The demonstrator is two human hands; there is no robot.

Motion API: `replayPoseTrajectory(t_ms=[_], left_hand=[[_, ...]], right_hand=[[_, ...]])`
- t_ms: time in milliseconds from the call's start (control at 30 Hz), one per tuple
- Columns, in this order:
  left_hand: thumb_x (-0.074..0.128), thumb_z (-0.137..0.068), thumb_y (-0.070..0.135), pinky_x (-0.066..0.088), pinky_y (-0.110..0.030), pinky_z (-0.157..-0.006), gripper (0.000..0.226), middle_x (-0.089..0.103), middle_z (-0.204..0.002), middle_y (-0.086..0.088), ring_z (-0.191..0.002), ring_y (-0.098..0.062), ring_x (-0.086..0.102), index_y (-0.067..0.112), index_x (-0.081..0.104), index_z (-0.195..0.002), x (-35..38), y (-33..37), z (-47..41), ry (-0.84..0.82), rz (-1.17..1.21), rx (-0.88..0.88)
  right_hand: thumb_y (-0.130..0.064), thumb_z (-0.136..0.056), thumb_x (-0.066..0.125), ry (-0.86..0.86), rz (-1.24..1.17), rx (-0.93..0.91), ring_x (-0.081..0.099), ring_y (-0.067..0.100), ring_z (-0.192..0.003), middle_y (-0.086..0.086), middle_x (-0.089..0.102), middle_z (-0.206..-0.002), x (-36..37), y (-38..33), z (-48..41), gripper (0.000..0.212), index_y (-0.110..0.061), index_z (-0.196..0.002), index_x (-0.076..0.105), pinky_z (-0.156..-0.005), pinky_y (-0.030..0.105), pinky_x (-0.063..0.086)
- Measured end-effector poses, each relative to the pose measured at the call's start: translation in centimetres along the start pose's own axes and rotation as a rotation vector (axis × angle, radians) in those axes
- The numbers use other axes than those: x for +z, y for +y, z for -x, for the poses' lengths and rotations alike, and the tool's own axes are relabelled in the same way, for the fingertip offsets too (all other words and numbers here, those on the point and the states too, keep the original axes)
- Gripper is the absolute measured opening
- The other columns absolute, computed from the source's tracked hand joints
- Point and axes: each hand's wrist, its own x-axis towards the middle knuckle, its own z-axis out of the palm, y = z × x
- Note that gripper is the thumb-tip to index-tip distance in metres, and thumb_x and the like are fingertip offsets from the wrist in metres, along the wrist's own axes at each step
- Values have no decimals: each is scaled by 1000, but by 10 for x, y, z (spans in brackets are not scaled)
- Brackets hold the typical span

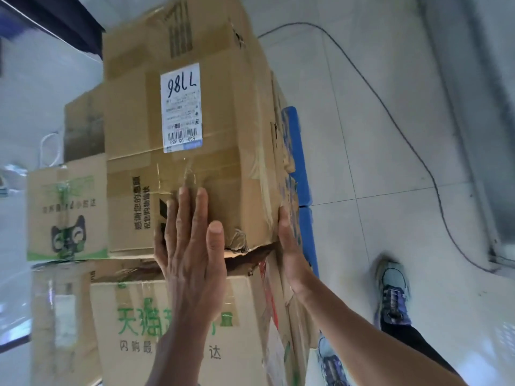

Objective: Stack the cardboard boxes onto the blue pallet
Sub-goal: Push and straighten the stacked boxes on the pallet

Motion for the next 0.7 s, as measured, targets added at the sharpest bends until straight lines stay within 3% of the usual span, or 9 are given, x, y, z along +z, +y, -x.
replayPoseTrajectory(t_ms=[100, 233, 333, 500, 700], left_hand=[[17, -106, 50, 14, -55, -125, 58, 16, -172, 9, -159, -9, 8, 32, 24, -160, -3, 5, -3, -6, 9, -16], [13, -105, 57, 8, -55, -127, 60, 7, -172, 15, -158, -4, -1, 39, 17, -162, -11, 13, -21, -14, 31, -70], [9, -103, 61, -1, -57, -127, 64, -2, -173, 14, -158, -2, -9, 42, 7, -163, -15, 20, -59, -32, 47, -87], [-1, -98, 69, -10, -56, -126, 65, -15, -171, 17, -156, -4, -18, 51, -8, -160, -17, 24, -135, -124, -14, -40], [1, -101, 66, -4, -51, -127, 65, -8, -173, 14, -159, -9, -10, 45, 2, -163, -7, 22, -176, -61, -91, 22]], right_hand=[[-80, -89, 37, -45, -14, 55, 16, 7, -157, -13, 21, -170, -5, -12, 2, 57, -64, -143, 26, -130, 49, 14], [-74, -97, 26, -57, 78, 82, 13, 0, -156, -18, 17, -171, -22, -32, -6, 76, -40, -164, 16, -130, 38, 9], [-68, -102, 18, -43, 93, 110, 8, 1, -157, -18, 10, -172, -30, -55, -28, 68, -41, -164, 11, -128, 35, 5], [-75, -91, 18, -16, 126, 97, 9, 7, -159, -12, 13, -173, -13, -95, -85, 86, -35, -166, 13, -131, 45, 5], [-86, -87, 28, 40, 33, 190, 22, 13, -156, -8, 25, -170, 3, -128, -151, 95, -35, -165, 18, -129, 43, 16]])
